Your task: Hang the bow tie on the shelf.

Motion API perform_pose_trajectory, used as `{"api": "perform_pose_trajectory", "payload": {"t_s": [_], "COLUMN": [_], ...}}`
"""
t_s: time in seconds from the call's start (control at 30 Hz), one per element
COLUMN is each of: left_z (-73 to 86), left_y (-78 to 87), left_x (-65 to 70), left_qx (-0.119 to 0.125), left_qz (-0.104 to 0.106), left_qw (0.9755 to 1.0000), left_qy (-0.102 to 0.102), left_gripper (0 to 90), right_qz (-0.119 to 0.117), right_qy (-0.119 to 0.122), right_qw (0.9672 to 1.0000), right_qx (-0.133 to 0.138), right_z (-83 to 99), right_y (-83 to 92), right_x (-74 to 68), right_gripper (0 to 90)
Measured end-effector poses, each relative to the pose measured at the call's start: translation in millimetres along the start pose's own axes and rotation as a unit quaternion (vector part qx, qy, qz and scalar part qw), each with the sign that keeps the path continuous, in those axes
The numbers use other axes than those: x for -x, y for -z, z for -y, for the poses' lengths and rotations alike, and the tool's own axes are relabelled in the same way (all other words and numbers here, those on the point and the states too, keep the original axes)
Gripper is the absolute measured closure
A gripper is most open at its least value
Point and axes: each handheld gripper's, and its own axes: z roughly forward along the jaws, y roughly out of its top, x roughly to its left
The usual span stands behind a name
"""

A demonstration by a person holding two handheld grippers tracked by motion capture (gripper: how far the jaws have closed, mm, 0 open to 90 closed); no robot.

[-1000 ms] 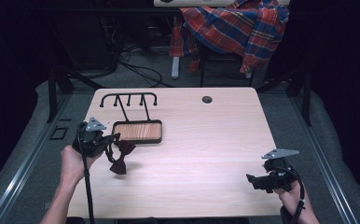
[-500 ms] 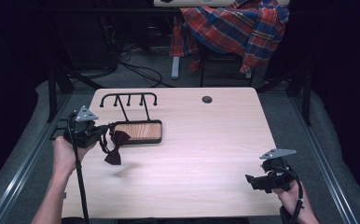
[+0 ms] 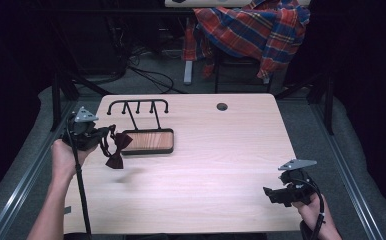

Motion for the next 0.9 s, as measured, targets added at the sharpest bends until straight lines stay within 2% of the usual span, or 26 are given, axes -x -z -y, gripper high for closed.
{"api": "perform_pose_trajectory", "payload": {"t_s": [0.23,0.43,0.9], "left_z": [-8.2,-16.1,-26.9], "left_y": [0.2,-3.7,-9.8], "left_x": [-7.9,-12.0,-23.2], "left_qx": [0.008,0.005,0.015], "left_qz": [-0.004,-0.011,-0.022], "left_qw": [1.0,0.9999,0.9996], "left_qy": [-0.002,-0.006,-0.007], "left_gripper": [89.1,89.2,89.1], "right_qz": [0.001,0.004,0.007], "right_qy": [0.0,0.004,0.009], "right_qw": [1.0,1.0,0.9999], "right_qx": [0.001,-0.001,-0.005], "right_z": [0.1,-0.2,-1.1], "right_y": [-0.1,0.0,-1.5], "right_x": [-0.5,-1.0,-2.3], "right_gripper": [14.9,14.9,14.9]}}
